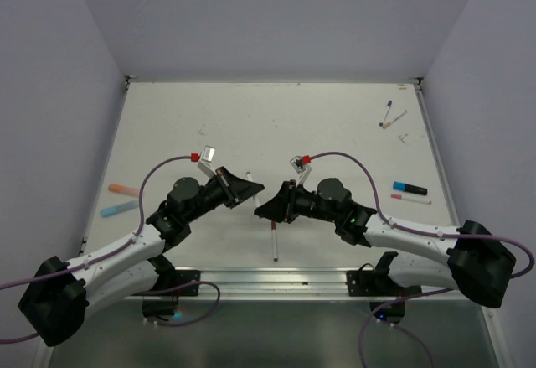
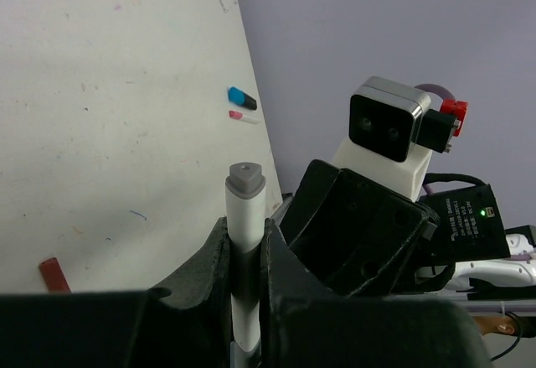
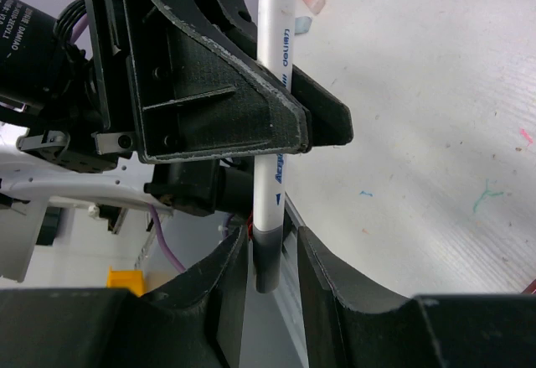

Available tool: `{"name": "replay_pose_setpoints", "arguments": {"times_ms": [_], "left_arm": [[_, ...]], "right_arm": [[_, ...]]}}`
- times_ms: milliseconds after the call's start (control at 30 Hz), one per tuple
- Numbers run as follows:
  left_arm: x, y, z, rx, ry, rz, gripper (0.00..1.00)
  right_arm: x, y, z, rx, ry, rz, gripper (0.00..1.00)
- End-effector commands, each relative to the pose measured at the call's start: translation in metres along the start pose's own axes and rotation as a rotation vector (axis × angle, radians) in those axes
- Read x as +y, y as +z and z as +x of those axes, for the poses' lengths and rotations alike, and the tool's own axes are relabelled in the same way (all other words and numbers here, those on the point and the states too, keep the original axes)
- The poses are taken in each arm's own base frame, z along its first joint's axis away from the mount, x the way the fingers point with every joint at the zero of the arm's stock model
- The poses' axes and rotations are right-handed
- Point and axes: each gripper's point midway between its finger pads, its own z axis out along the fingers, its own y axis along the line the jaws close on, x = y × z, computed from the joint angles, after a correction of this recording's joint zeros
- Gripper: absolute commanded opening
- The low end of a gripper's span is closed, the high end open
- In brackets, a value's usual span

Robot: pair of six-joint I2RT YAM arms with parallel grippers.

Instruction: Open the pen caps

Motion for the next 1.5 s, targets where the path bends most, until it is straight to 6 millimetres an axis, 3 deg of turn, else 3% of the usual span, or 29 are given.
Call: {"name": "replay_pose_setpoints", "arguments": {"times_ms": [0,167,267,333,500,533,700,800,933,1167,1267,1300,1367,1400,1467], "left_arm": [[-0.022,-0.002,-0.014,-0.049,0.042,0.051,0.0],[-0.022,-0.001,-0.015,-0.054,0.047,0.039,0.0],[-0.021,0.0,-0.015,-0.051,0.044,0.04,0.0],[-0.02,0.001,-0.014,-0.046,0.04,0.041,0.0],[-0.017,0.003,-0.022,-0.066,0.064,0.003,0.0],[-0.019,0.004,-0.033,-0.09,0.068,-0.006,0.0],[0.009,0.01,-0.064,-0.138,0.029,-0.157,0.0],[0.006,0.016,-0.087,-0.178,0.045,-0.198,0.0],[0.014,0.026,-0.087,-0.136,0.061,-0.229,0.0],[0.024,0.024,-0.086,-0.121,0.064,-0.239,0.0],[0.024,0.024,-0.083,-0.093,0.053,-0.198,0.0],[0.01,0.027,-0.088,-0.108,0.067,-0.114,0.0],[0.008,0.023,-0.078,-0.062,0.024,-0.032,0.0],[-0.004,0.024,-0.081,-0.065,0.046,0.046,0.0],[-0.002,0.024,-0.076,-0.03,0.024,0.056,0.0]], "right_arm": [[0.009,-0.002,-0.002,-0.007,-0.019,-0.04,0.34],[0.009,0.0,0.001,0.005,-0.015,-0.047,0.31],[0.01,0.001,0.003,0.019,-0.013,-0.059,0.21],[0.01,0.001,0.005,0.027,-0.011,-0.063,0.0],[0.004,0.0,0.016,0.059,0.01,-0.049,0.0],[0.004,-0.002,0.015,0.053,0.007,-0.047,0.0],[-0.015,-0.013,0.036,0.071,-0.011,0.067,0.0],[-0.023,-0.021,0.046,0.083,-0.025,0.114,0.0],[-0.033,-0.028,0.048,0.081,-0.049,0.161,0.0],[-0.034,-0.019,0.073,0.175,-0.046,0.156,0.0],[-0.013,-0.017,0.083,0.196,-0.029,0.038,0.0],[-0.008,-0.017,0.084,0.199,-0.013,0.009,0.0],[0.01,-0.02,0.086,0.21,-0.005,-0.096,0.0],[0.015,-0.022,0.089,0.227,0.004,-0.122,0.0],[0.008,-0.021,0.087,0.214,0.012,-0.072,0.0]]}}
